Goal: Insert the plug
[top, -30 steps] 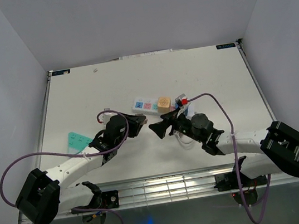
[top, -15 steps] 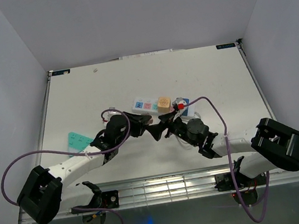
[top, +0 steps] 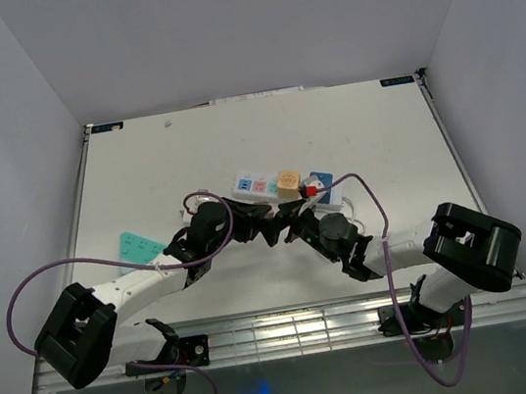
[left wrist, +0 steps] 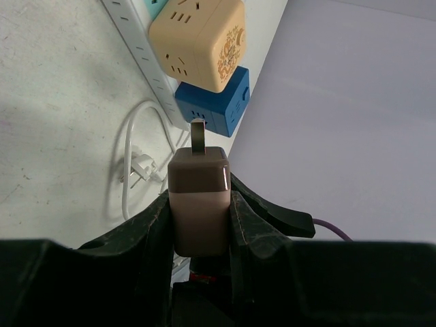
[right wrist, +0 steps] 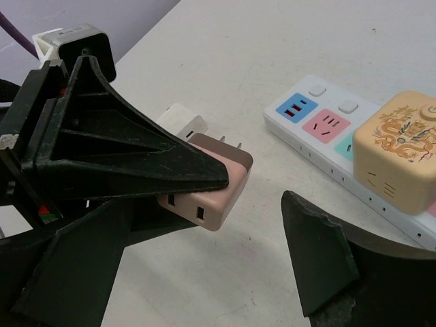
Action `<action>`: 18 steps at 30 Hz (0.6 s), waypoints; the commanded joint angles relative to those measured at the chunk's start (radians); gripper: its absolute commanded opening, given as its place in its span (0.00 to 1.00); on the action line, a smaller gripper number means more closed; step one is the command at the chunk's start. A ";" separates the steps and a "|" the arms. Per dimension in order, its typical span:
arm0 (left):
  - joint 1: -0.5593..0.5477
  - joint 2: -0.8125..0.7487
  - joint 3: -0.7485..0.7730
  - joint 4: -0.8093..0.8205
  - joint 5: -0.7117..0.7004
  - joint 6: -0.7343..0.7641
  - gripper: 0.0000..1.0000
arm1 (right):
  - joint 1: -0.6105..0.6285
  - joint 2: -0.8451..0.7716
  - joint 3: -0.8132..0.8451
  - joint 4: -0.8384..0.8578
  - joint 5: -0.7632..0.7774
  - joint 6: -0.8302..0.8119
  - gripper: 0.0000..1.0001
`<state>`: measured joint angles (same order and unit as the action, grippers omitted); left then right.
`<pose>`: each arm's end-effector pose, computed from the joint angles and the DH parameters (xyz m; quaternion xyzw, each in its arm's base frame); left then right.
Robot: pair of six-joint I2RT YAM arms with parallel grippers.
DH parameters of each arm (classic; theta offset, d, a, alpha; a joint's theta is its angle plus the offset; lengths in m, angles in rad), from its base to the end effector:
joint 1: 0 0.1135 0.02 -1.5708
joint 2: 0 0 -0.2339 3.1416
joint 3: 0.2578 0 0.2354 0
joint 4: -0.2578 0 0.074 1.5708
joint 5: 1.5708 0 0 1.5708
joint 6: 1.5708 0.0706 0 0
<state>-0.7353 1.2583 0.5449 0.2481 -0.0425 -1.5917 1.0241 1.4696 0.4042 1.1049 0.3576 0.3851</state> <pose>0.2161 -0.1914 0.1676 -0.3635 0.7694 -0.4748 0.2245 0.1766 0.2427 0.1816 -0.0925 0.6877 0.3656 0.6203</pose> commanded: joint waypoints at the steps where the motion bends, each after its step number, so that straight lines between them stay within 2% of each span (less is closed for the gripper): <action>1: -0.007 -0.019 -0.013 0.034 0.009 -0.010 0.00 | 0.008 0.018 0.035 0.090 0.070 -0.018 0.92; 4: -0.016 -0.010 -0.013 0.042 0.010 -0.011 0.00 | 0.010 0.040 0.042 0.104 0.087 -0.015 0.91; 8: -0.022 0.012 -0.010 0.059 0.018 -0.011 0.00 | 0.011 0.069 0.065 0.110 0.083 -0.017 0.78; 9: -0.022 0.015 -0.011 0.062 0.021 -0.010 0.00 | 0.011 0.072 0.065 0.111 0.081 -0.017 0.71; 11: -0.023 0.018 -0.011 0.063 0.023 -0.010 0.00 | 0.013 0.077 0.065 0.122 0.080 -0.017 0.70; 13: -0.024 0.021 -0.013 0.065 0.024 -0.011 0.00 | 0.011 0.074 0.067 0.119 0.084 -0.022 0.62; 18: -0.027 0.020 -0.013 0.066 0.024 -0.013 0.00 | 0.011 0.069 0.082 0.081 0.089 -0.026 0.29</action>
<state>-0.7414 1.2903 0.5426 0.2878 -0.0727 -1.6028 1.0382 1.5406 0.4324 1.1549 0.4103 0.3763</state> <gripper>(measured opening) 0.416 0.503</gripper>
